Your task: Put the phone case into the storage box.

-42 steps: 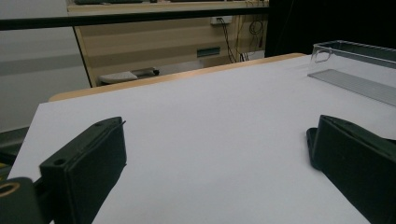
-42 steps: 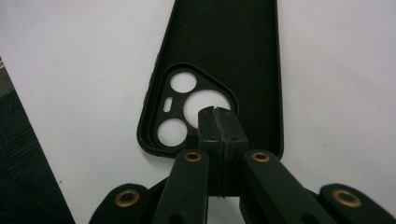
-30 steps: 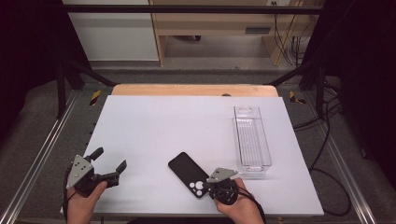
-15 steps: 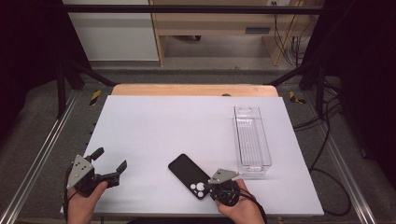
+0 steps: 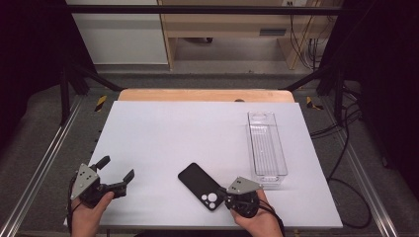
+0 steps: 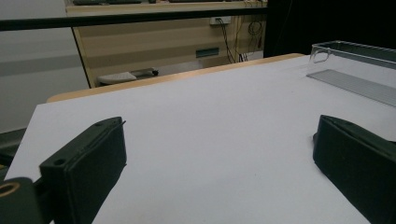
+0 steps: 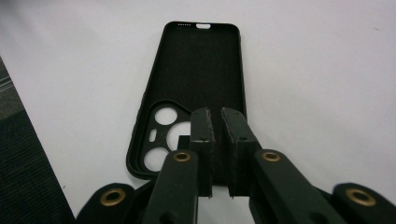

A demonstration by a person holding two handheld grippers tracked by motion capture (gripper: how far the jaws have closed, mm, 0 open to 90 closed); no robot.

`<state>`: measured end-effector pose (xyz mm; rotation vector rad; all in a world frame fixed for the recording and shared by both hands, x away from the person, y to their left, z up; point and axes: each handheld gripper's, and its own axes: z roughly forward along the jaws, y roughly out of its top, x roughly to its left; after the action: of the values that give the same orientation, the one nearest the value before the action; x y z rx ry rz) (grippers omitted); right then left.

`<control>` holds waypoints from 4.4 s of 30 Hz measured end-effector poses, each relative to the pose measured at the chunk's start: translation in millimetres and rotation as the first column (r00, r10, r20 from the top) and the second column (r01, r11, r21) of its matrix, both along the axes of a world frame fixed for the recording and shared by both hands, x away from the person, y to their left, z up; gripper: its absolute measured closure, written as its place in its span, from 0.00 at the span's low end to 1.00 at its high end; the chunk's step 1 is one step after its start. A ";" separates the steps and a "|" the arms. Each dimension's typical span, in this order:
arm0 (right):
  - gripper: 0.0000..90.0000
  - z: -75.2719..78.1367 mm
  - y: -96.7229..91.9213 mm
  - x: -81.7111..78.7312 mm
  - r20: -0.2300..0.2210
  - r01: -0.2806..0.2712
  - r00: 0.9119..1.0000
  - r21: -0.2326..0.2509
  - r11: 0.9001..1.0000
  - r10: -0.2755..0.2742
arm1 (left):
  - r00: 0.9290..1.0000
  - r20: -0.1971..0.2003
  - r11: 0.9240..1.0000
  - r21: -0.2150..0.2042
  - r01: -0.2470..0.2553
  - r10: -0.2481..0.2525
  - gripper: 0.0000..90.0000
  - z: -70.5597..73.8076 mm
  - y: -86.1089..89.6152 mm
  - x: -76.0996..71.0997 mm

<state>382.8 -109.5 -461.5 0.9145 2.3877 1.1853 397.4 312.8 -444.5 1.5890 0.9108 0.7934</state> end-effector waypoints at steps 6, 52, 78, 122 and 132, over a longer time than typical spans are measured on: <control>0.58 -0.8 5.0 0.7 -0.002 0.011 1.000 0.026 1.000 -0.011 | 1.000 0.001 1.000 0.000 -0.001 0.001 0.03 0.2 0.7 -0.1; 0.08 -17.2 27.0 11.0 -0.096 0.025 0.995 -0.024 0.999 -0.027 | 1.000 0.012 1.000 0.013 0.010 -0.010 0.03 1.5 -1.2 -0.2; 0.08 -26.5 36.9 14.0 -0.108 0.002 0.994 -0.090 0.996 -0.012 | 1.000 0.013 1.000 0.020 0.017 -0.018 0.03 1.3 -3.2 0.0; 0.19 9.9 25.3 26.5 -0.127 0.055 0.990 -0.081 0.995 -0.065 | 0.992 0.071 0.978 0.186 0.092 -0.107 0.04 1.1 -41.1 -7.2; 0.19 49.4 25.2 48.2 -0.140 0.042 0.989 -0.086 0.995 -0.054 | 0.963 0.077 0.938 0.258 0.231 -0.258 0.04 -1.8 -92.1 -12.5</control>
<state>431.0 -84.3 -412.1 1.0557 2.4894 1.0273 384.9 220.7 -446.3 1.8148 0.5350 0.8314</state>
